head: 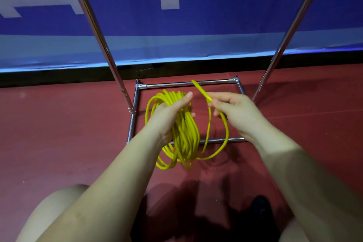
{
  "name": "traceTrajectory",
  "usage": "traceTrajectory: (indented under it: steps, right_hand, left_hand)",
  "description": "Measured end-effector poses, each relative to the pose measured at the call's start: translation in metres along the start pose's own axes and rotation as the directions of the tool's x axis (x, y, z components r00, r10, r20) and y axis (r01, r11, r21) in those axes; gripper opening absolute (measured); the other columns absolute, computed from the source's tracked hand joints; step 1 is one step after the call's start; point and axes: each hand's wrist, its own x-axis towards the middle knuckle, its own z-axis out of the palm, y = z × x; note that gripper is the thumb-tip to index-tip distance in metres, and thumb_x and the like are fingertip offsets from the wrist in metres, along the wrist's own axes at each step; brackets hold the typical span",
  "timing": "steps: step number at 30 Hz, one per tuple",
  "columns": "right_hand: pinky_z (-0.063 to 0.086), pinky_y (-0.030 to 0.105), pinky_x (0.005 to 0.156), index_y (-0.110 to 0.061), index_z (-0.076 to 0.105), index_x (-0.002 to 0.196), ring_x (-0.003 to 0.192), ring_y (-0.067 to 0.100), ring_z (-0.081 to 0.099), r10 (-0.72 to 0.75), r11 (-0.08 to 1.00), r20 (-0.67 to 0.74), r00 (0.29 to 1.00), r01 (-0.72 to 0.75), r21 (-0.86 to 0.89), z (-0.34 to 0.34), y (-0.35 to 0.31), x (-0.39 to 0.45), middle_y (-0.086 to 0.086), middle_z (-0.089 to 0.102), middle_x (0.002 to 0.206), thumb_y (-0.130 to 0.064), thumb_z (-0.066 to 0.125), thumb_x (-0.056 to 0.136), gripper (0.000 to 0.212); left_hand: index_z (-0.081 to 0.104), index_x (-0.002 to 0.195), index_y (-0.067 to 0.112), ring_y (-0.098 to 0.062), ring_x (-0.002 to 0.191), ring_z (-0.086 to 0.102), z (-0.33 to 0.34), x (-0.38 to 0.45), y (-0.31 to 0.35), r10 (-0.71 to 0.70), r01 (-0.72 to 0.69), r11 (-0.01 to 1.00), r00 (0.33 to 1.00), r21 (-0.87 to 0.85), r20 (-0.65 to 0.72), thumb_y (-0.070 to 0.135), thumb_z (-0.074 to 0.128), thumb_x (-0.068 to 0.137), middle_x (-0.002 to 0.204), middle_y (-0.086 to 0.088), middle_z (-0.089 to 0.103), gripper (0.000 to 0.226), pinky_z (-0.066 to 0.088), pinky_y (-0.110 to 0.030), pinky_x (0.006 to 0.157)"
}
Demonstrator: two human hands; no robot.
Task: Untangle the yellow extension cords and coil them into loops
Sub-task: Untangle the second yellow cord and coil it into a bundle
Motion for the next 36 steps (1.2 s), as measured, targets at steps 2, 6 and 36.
traceTrajectory:
  steps: [2, 6, 36]
  right_hand:
    - [0.044, 0.013, 0.062, -0.022, 0.058, 0.116, 0.053, -0.001, 0.05, -0.04, 0.999, 0.136, 0.99, 0.043, -0.02, 0.007, -0.002, -0.006, -0.003, 0.059, 0.072, 0.002, 0.052, 0.089, 0.036]
    - [0.046, 0.012, 0.054, -0.015, 0.064, 0.105, 0.053, -0.002, 0.055, -0.115, 0.993, 0.162, 0.98, 0.117, -0.004, 0.015, -0.003, -0.011, -0.001, 0.06, 0.071, 0.004, 0.059, 0.085, 0.028]
    - [0.049, 0.027, 0.08, -0.027, 0.071, 0.098, 0.084, 0.018, 0.066, 0.245, 0.748, 0.523, 0.816, 0.184, -0.638, -0.012, 0.031, -0.017, 0.001, 0.072, 0.088, -0.019, 0.062, 0.088, 0.016]
  left_hand:
    - [0.066, 0.096, 0.006, -0.021, 0.066, 0.062, 0.004, -0.001, -0.001, 0.009, -0.008, 1.0, 0.999, -0.029, 0.038, 0.032, 0.071, 0.076, 0.075, -0.01, 0.062, 0.034, 0.053, -0.042, 0.075]
    - [0.063, 0.092, 0.001, -0.029, 0.068, 0.062, 0.008, 0.002, -0.003, 0.04, -0.039, 0.997, 0.999, -0.063, 0.024, 0.023, 0.07, 0.08, 0.082, -0.021, 0.06, 0.027, 0.053, -0.048, 0.079]
    - [0.057, 0.074, 0.018, -0.008, 0.049, 0.056, -0.031, 0.005, 0.03, 0.057, -0.072, 0.933, 0.997, -0.353, -0.052, 0.04, 0.064, 0.081, 0.054, 0.005, 0.055, 0.024, 0.047, -0.028, 0.071]
